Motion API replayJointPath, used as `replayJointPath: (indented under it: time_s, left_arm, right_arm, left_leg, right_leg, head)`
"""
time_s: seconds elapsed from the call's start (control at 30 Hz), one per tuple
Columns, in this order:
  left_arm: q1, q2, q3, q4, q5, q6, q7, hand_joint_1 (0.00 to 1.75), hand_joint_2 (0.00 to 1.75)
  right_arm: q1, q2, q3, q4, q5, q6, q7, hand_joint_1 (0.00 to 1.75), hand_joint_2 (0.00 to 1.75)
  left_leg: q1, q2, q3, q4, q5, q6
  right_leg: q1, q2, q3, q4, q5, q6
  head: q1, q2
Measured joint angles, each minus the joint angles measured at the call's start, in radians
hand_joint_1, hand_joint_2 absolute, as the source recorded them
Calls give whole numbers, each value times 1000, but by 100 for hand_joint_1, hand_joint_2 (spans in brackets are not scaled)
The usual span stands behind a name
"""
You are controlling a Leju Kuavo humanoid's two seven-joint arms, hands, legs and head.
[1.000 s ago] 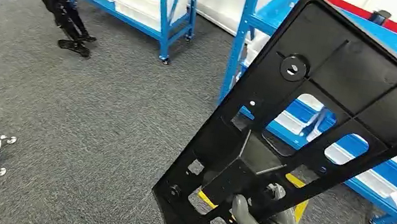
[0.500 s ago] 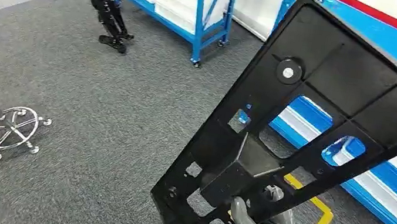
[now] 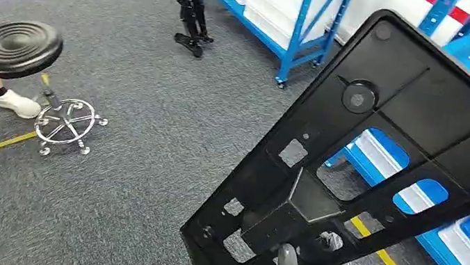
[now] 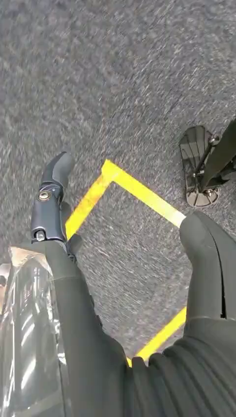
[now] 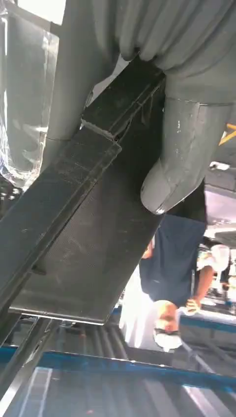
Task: Take the parts from the cabinet and place them on the table.
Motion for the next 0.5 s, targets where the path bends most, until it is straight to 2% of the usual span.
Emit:
replayJointPath:
  time_s: [0.03,0.07,0.1,0.13,0.2,0.23,0.27,0.3,0.33,0.37,0.4,0.43,0.47,0.5]
  left_arm:
    - [0,0,0,0,0,0,0,0,175]
    - [-1,0,-1,0,0,0,-1,0,175]
    - [-1,1,-1,0,0,-1,-2,0,175]
    - [-1,2,-1,0,0,-3,-3,0,175]
    - [3,2,-1,0,0,-3,-6,0,175]
    - [5,4,-1,2,0,-3,-6,0,175]
    - [6,4,-1,2,0,-3,-6,0,175]
    - [5,2,-2,2,0,-3,-8,0,175]
    - [3,2,-3,2,0,-3,-8,0,175]
    - [1,3,-2,2,0,-3,-9,0,175]
    - [1,2,-3,2,0,-3,-10,0,175]
    - [1,1,-3,2,0,-4,-11,0,175]
    - [2,1,-4,2,1,-5,-11,0,175]
    - [2,1,-3,2,2,-5,-10,0,175]
  right_arm:
    - [1,0,0,-3,0,-2,0,175,175]
    - [1,-1,0,-5,0,-2,-1,175,175]
    - [2,-2,0,-8,0,-2,-2,175,175]
    - [7,-2,0,-11,1,-2,-2,175,175]
    - [12,-4,0,-14,2,-3,-2,175,175]
    - [12,-4,0,-15,2,-3,-2,175,175]
    - [11,-4,0,-19,2,-3,-2,175,175]
    - [12,-4,0,-21,2,-3,-2,175,175]
    - [15,-3,0,-23,2,-3,-2,175,175]
    - [18,-4,-1,-24,2,-3,-2,175,175]
    - [21,-5,-2,-24,2,-3,-2,175,175]
    - [23,-4,-2,-24,2,-3,-2,175,175]
    - [23,-4,-2,-24,2,-3,-2,175,175]
    - [23,-4,-3,-24,3,-3,-2,175,175]
  left_leg:
    - [1,-15,1,1,1,-2]
    - [2,-28,1,2,3,-5]
    - [-1,-38,-1,5,4,-11]
    - [-5,-49,-5,8,4,-16]
    - [0,-62,-11,2,11,-28]
    - [1,-74,-16,0,16,-36]
    - [5,-56,-19,11,8,-37]
    - [-3,-1,-32,39,-16,-40]
    - [-1,37,-63,104,-58,-46]
    - [1,56,-100,183,-98,-49]
    - [3,64,-143,275,-134,-52]
    - [5,66,-160,313,-141,-54]
    - [8,68,-156,308,-129,-55]
    - [9,72,-131,265,-102,-55]
  right_leg:
    - [-5,11,43,-87,38,11]
    - [-11,38,87,-176,70,19]
    - [-16,79,102,-216,71,17]
    - [-13,58,99,-220,78,3]
    - [-2,46,107,-216,81,-8]
    - [-4,33,106,-220,87,-18]
    - [-17,20,107,-224,92,-27]
    - [-13,12,108,-225,91,-30]
    - [-11,-3,107,-224,90,-39]
    - [-7,-16,107,-224,89,-40]
    - [-3,-36,106,-224,87,-43]
    - [-1,-50,106,-224,87,-43]
    - [-1,-63,106,-224,86,-43]
    - [-1,-76,107,-224,85,-44]
  head:
    - [-1,0]
    - [0,0]
    - [-1,0]
    - [-2,0]
    - [-2,0]
    - [-1,0]
    - [-2,0]
    - [-8,0]
    - [-15,0]
    - [-14,0]
    - [-14,0]
    - [-15,0]
    - [-14,0]
    - [-16,0]
